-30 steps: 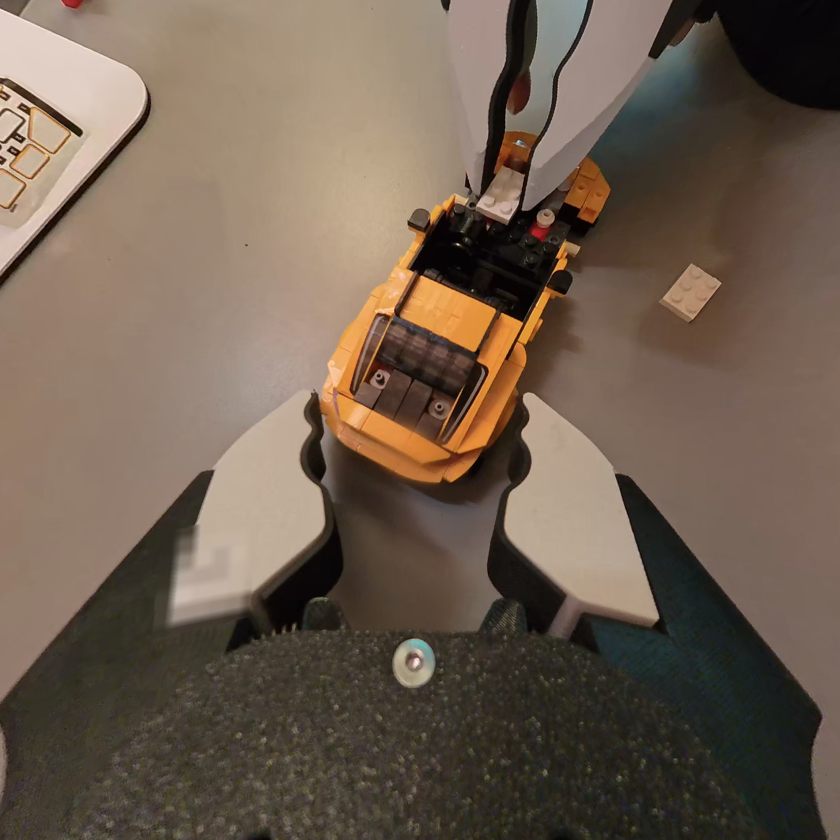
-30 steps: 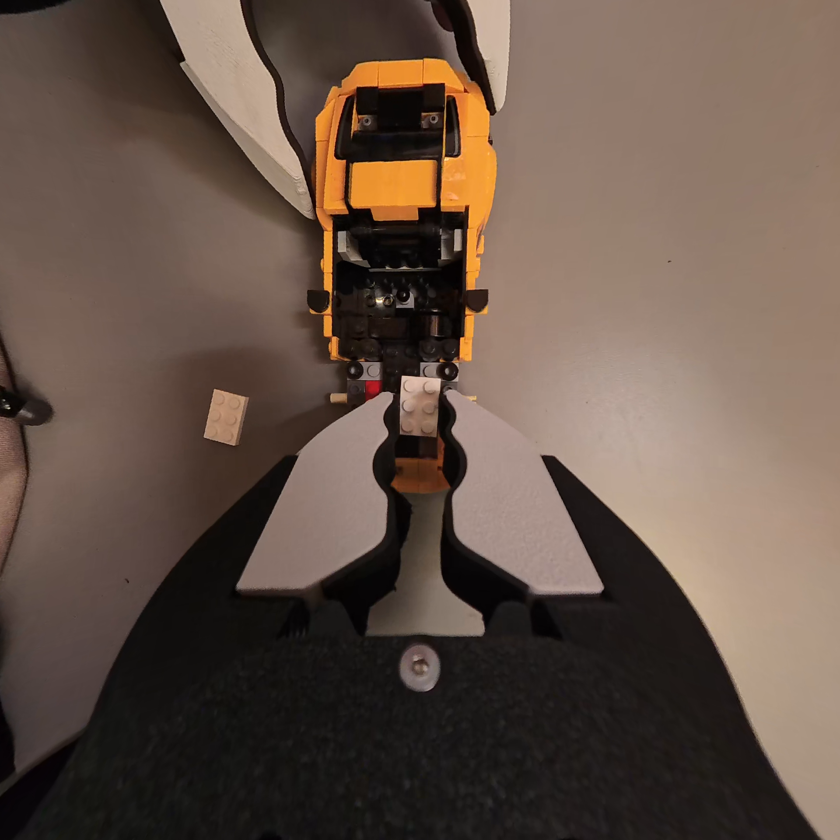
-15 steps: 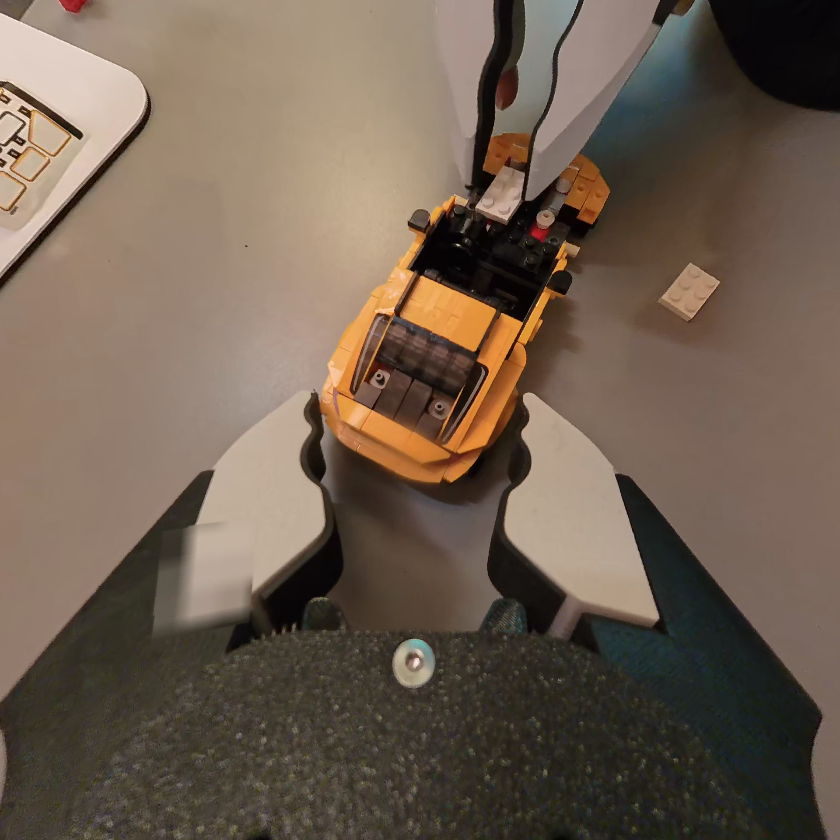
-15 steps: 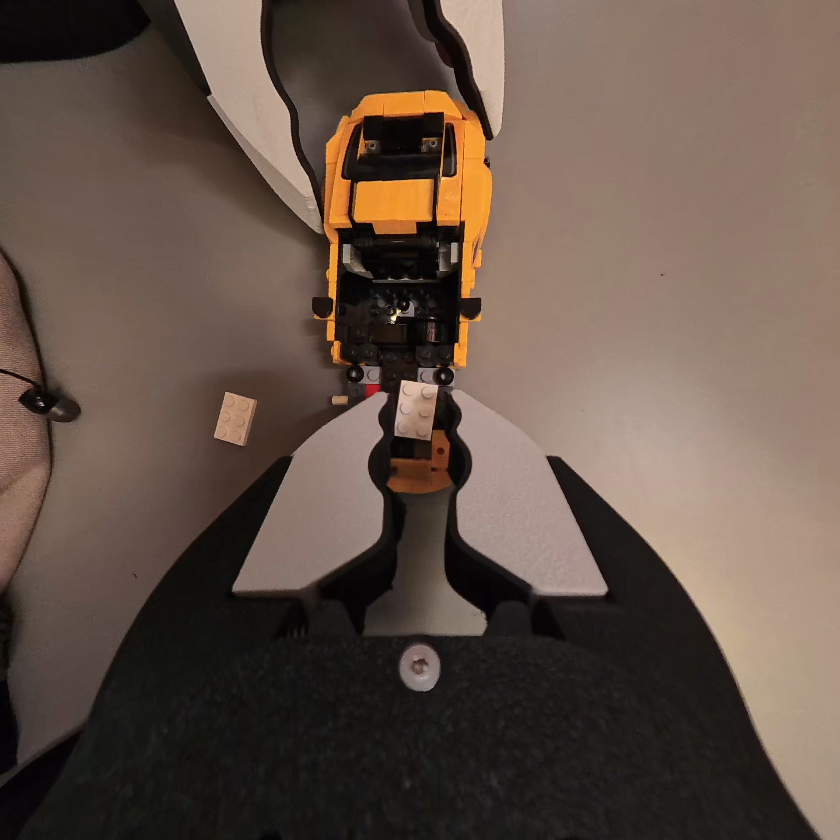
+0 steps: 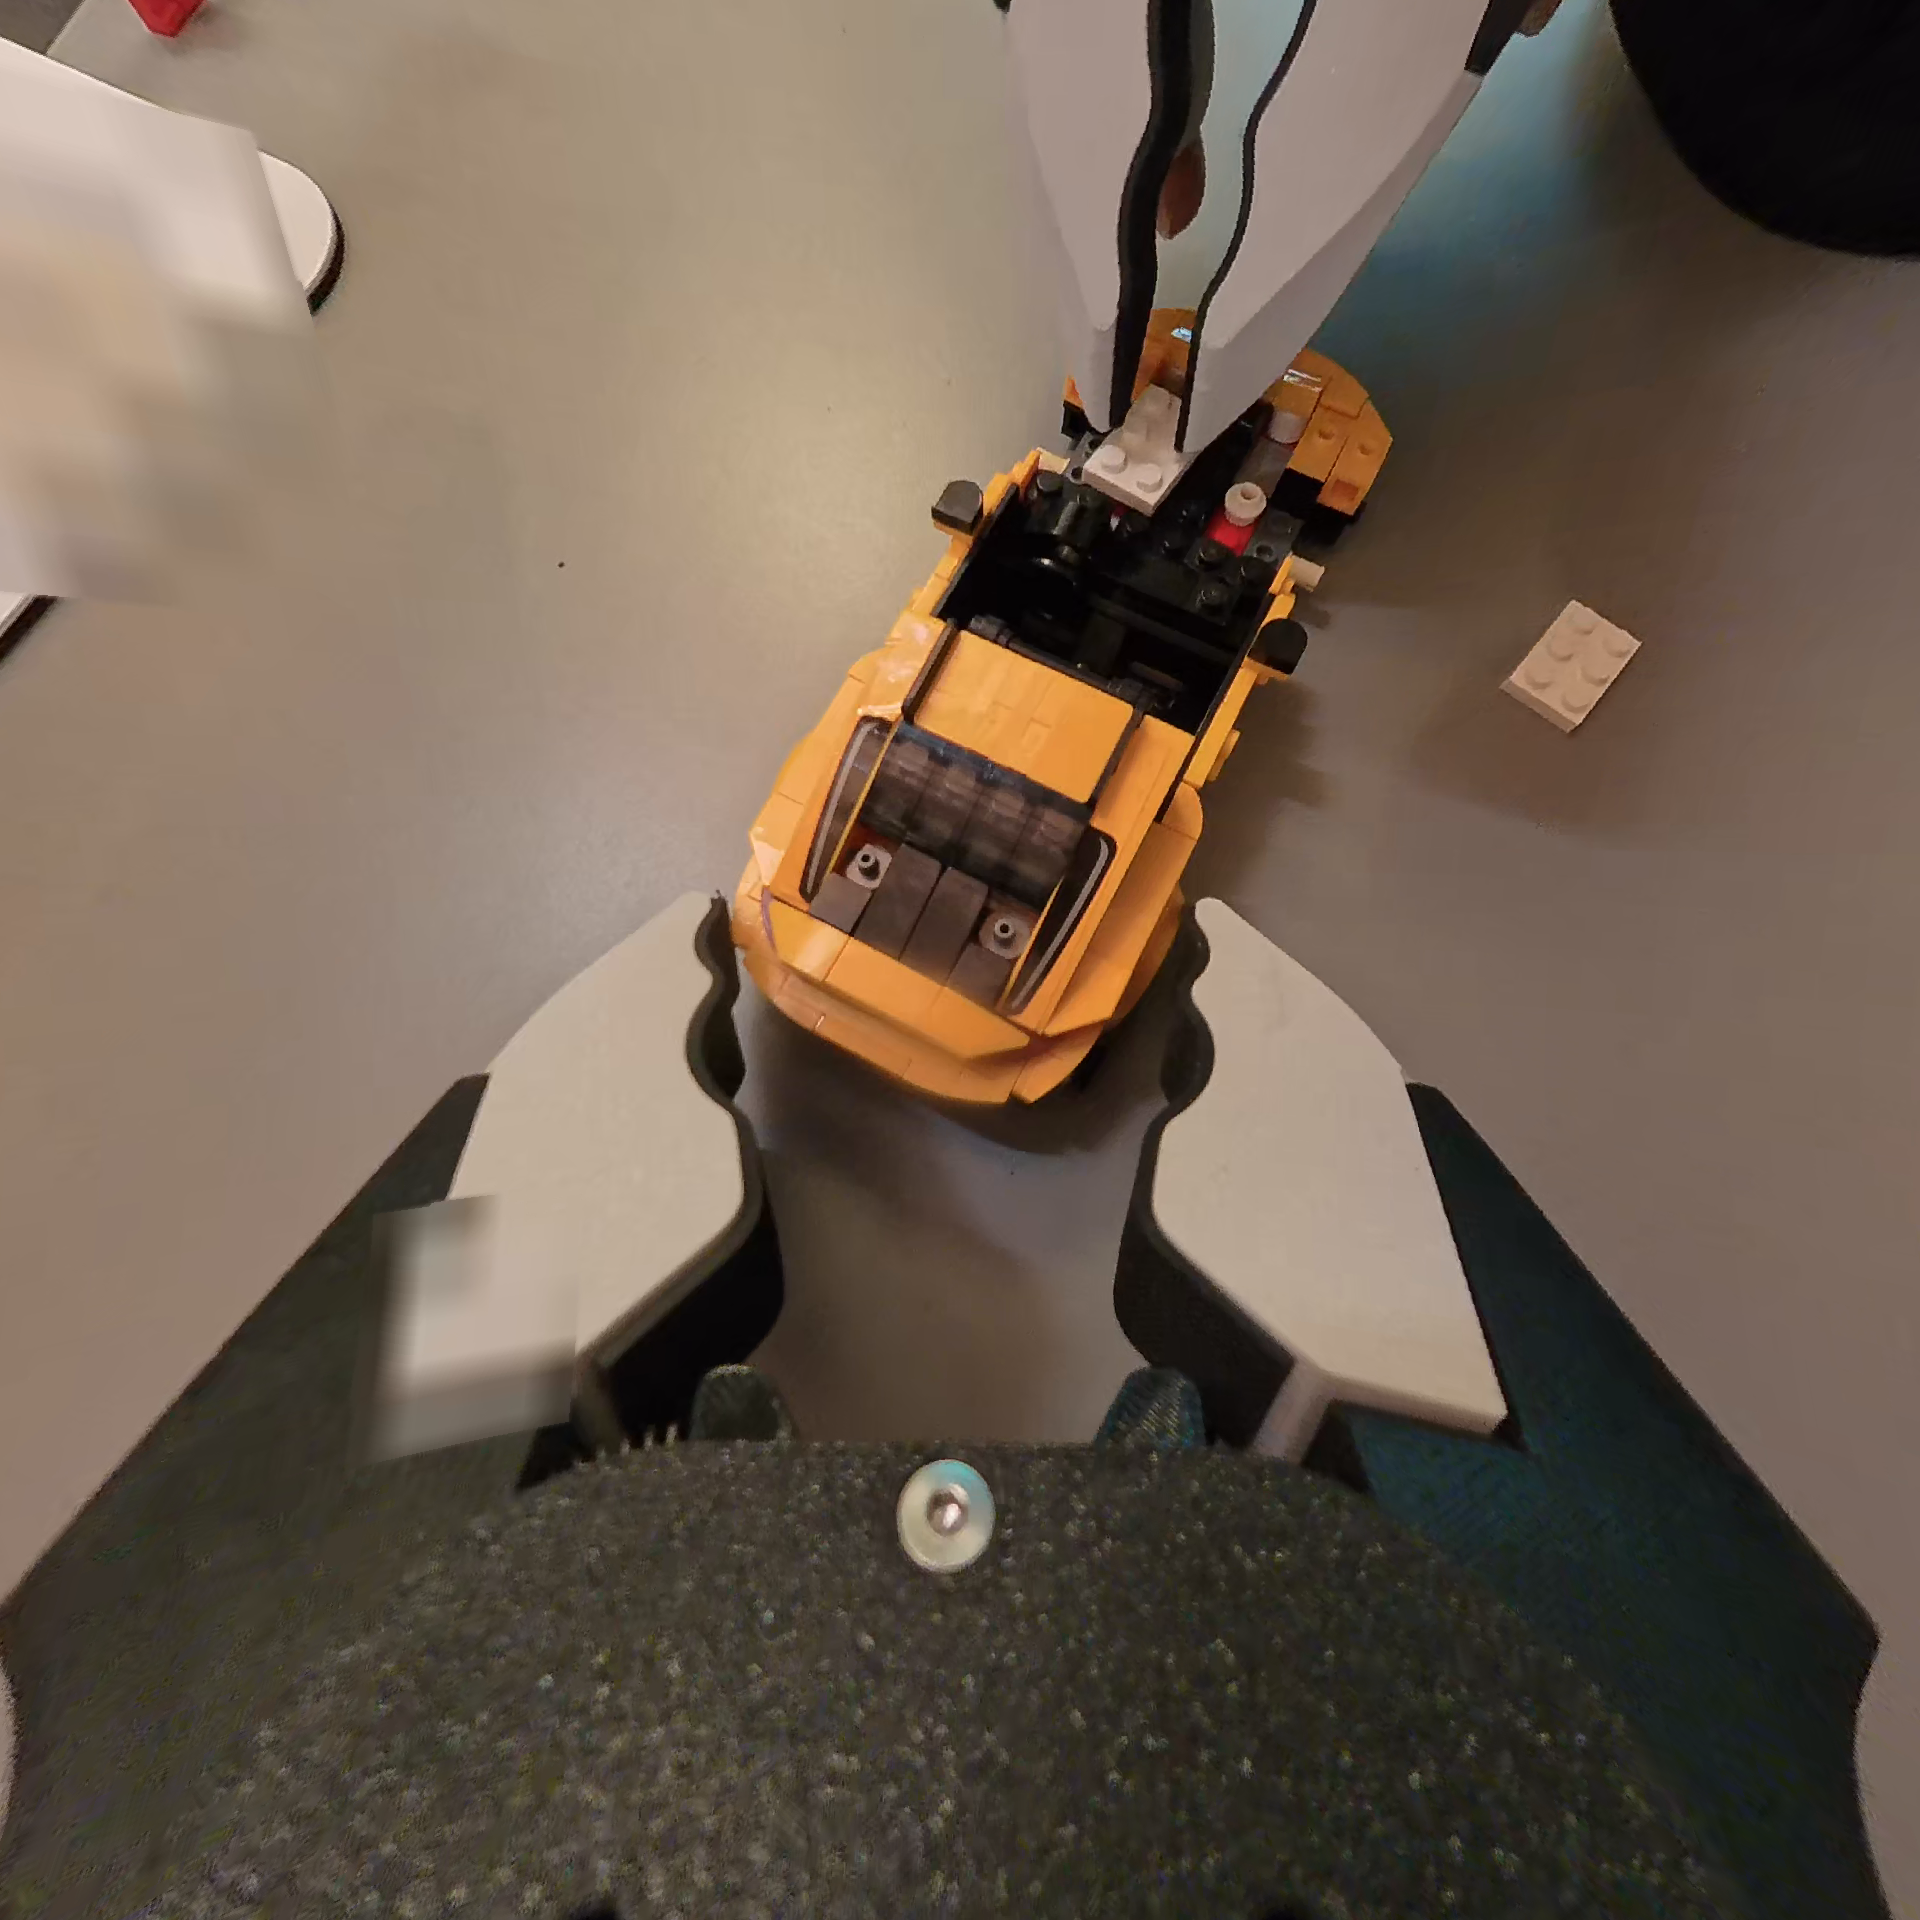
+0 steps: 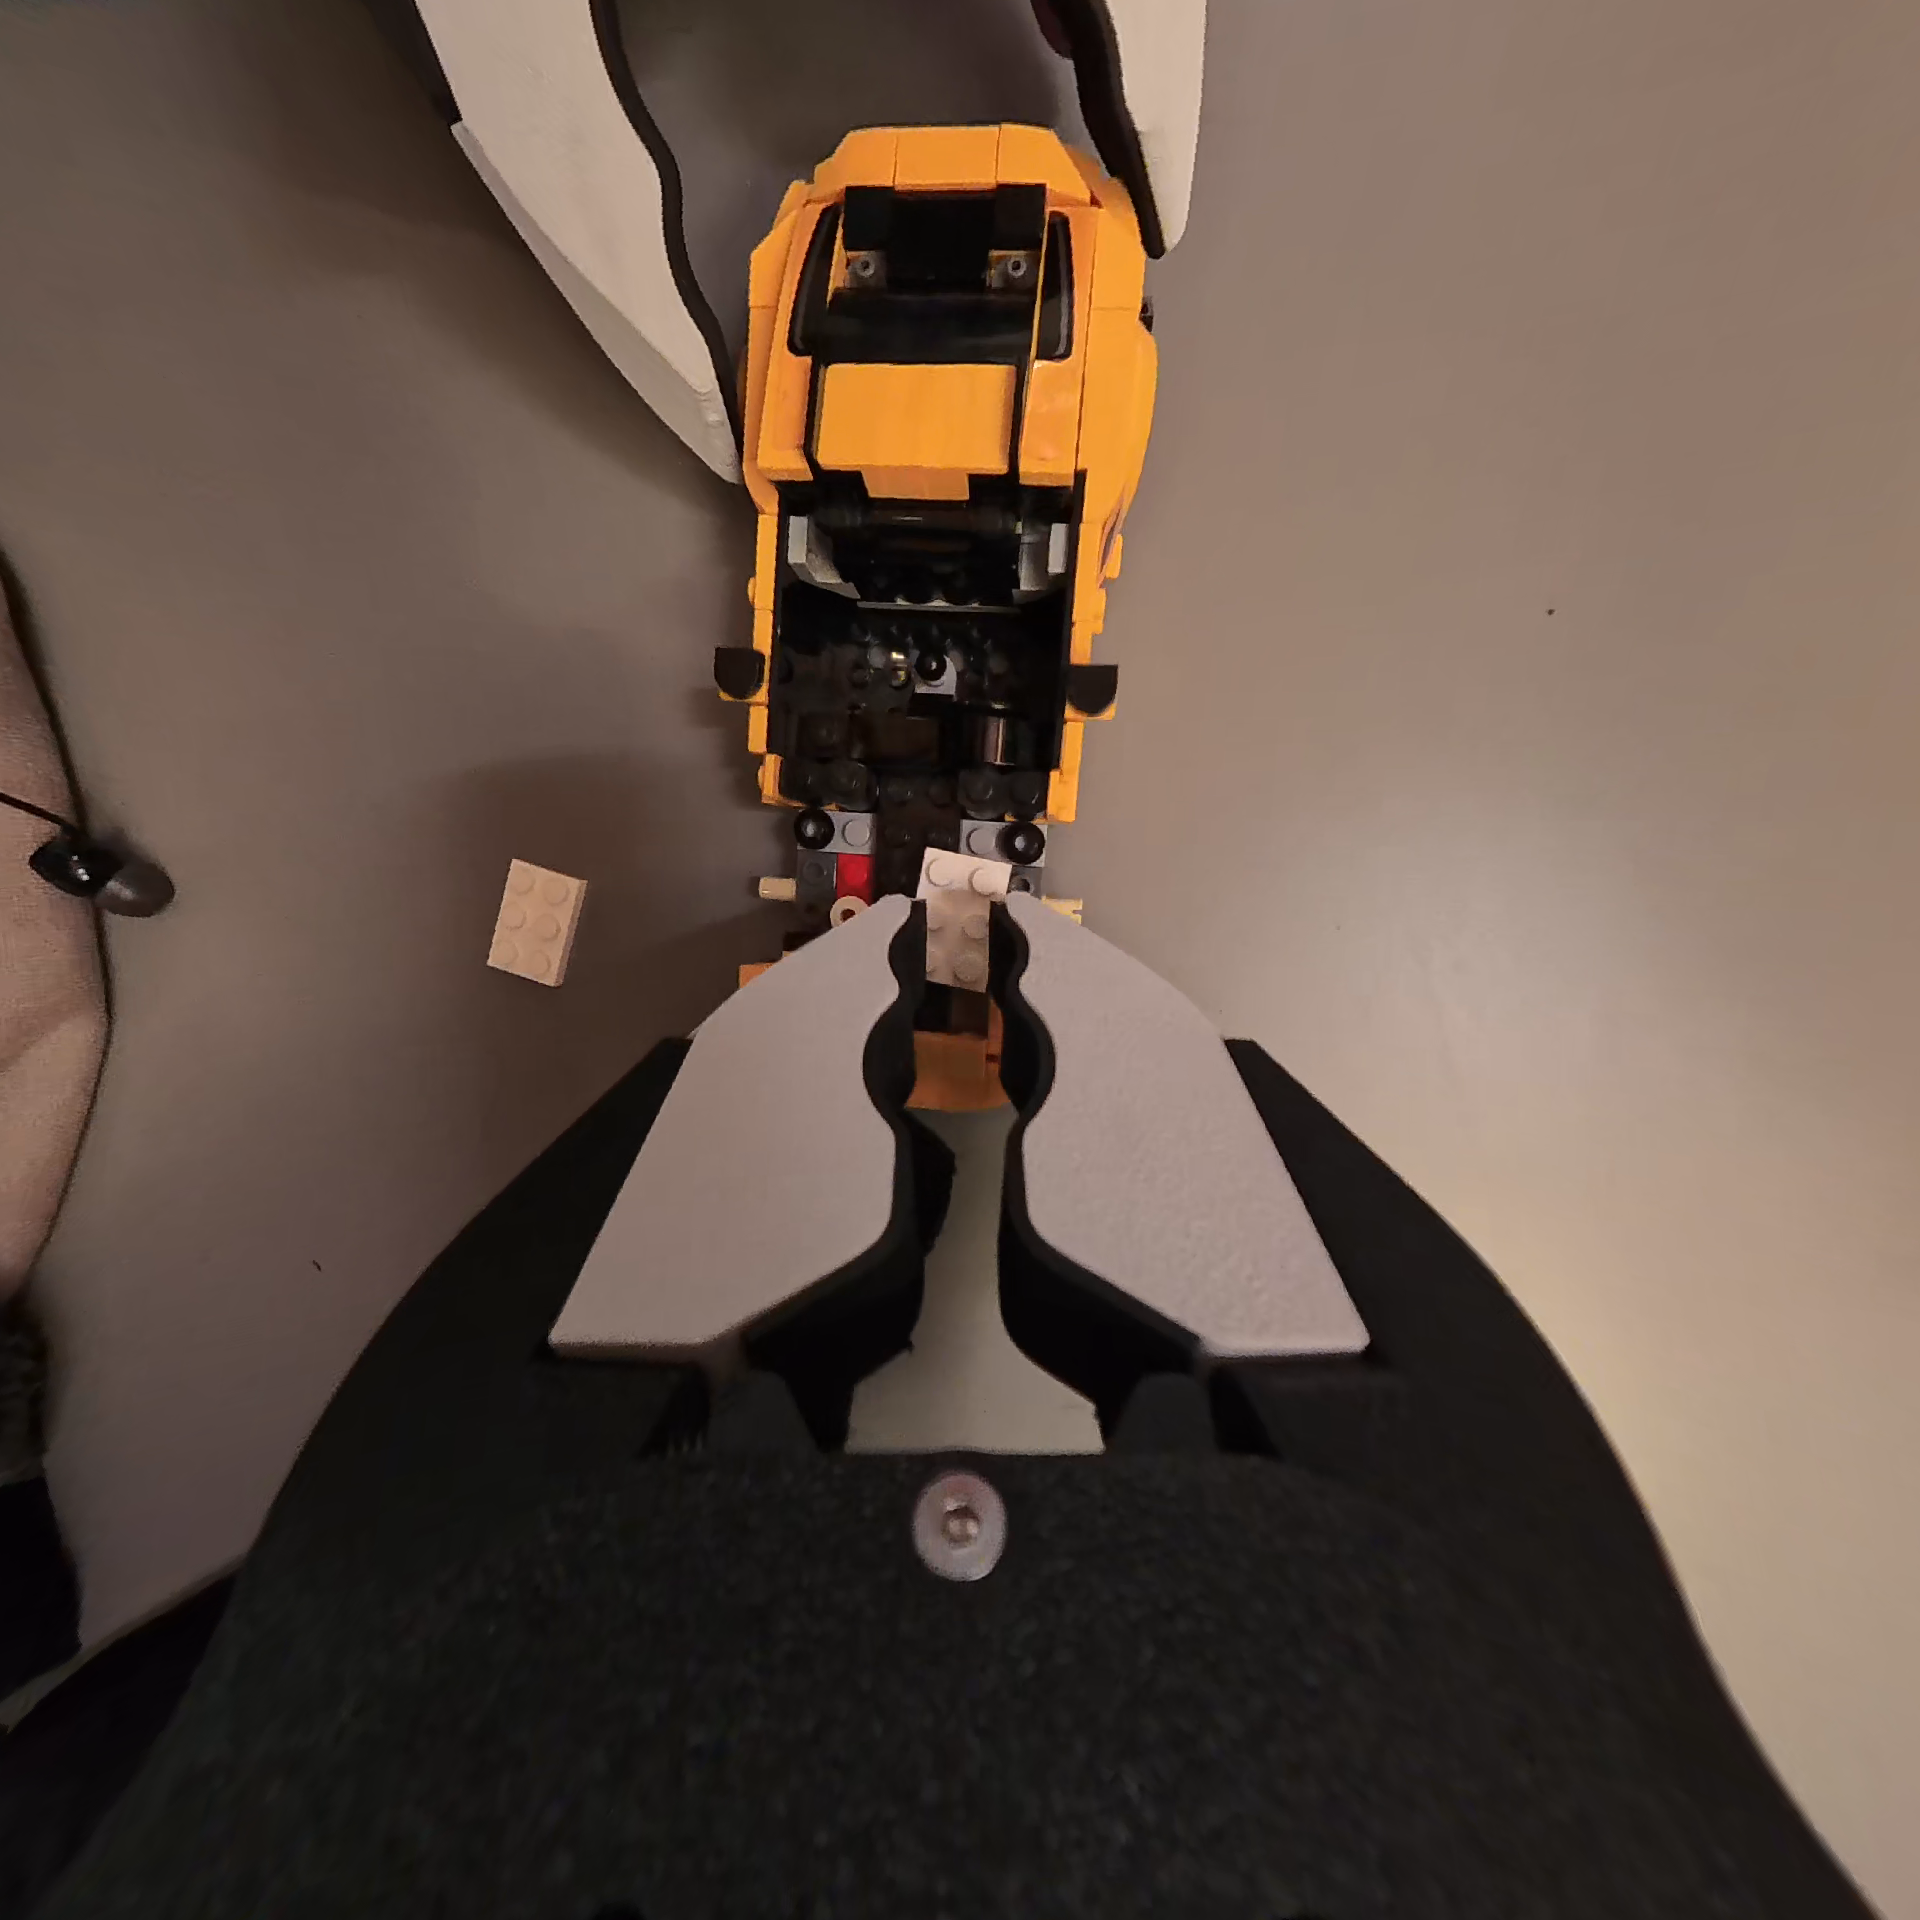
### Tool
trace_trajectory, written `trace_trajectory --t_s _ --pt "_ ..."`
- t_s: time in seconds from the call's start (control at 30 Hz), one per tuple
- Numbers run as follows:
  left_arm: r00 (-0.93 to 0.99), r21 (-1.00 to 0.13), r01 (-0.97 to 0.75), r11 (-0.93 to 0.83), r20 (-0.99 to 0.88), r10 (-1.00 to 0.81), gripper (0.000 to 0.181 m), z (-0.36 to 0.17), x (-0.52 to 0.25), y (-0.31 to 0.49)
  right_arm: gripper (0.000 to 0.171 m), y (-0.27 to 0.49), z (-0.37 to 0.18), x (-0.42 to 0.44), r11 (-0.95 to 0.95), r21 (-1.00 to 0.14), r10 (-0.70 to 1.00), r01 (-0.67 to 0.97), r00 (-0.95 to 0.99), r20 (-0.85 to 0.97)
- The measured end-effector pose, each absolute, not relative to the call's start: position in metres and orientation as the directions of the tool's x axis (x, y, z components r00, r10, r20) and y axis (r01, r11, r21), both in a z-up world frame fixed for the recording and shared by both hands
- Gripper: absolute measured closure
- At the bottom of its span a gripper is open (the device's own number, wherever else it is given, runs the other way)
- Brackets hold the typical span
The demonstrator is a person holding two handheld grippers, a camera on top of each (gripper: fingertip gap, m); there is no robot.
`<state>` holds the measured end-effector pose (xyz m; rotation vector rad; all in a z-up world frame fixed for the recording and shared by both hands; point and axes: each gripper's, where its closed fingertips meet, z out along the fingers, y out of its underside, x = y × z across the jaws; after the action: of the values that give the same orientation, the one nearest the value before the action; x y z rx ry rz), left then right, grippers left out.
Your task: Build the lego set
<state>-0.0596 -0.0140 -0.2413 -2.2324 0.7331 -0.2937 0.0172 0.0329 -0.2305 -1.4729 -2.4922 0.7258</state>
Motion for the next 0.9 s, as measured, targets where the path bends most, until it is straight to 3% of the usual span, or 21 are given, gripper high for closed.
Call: trace_trajectory --t_s 0.6,0.9 --pt "0.801 -0.744 -0.407 -0.530 -0.012 -0.599 0.102 -0.2413 -0.0601 -0.0123 0.158 0.0311 -0.2327 0.0163 0.700 -0.327 0.624 0.636 -0.766 -0.153" --pt "0.797 -0.754 -0.402 -0.520 -0.008 -0.604 0.102 -0.2410 -0.0602 -0.0117 0.158 0.0311 -0.2329 0.0166 0.753 -0.316 0.559 0.577 -0.814 -0.155"
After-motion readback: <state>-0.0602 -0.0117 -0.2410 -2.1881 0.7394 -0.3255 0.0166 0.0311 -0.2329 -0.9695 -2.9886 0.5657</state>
